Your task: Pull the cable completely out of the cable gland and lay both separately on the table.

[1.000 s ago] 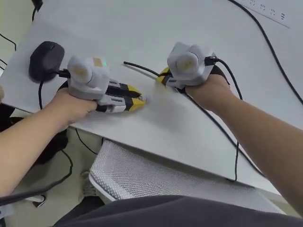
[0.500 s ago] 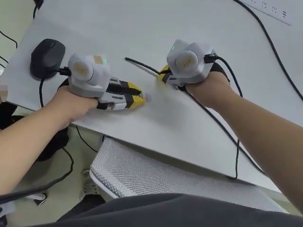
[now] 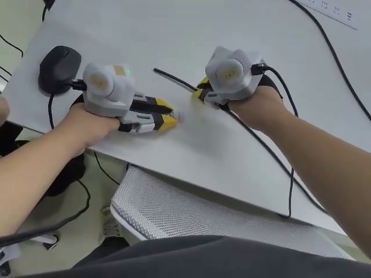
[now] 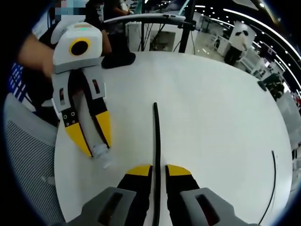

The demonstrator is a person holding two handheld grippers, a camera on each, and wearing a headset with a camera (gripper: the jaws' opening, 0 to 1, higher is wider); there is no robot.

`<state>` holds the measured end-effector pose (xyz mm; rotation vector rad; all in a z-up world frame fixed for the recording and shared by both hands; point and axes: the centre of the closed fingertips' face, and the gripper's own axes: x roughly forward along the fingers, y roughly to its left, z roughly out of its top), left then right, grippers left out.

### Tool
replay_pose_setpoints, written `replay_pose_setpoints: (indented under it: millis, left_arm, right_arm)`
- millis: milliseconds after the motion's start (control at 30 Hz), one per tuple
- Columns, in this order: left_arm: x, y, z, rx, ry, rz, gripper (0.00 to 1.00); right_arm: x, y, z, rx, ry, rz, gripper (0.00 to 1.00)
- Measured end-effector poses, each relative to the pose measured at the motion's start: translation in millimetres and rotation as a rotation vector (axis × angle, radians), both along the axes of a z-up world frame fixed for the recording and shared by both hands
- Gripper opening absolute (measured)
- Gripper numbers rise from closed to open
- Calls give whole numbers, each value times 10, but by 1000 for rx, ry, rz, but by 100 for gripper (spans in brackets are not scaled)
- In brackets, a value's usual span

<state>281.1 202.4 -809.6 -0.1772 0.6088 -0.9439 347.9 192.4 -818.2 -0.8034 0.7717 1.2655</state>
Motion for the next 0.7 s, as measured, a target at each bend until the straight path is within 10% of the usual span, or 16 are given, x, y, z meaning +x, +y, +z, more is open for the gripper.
replay_pose_setpoints:
  millis: [700]
  left_arm:
    - [18, -52, 228, 15, -9, 30, 30]
  right_arm:
    - [15, -274, 512, 151, 22, -106, 31]
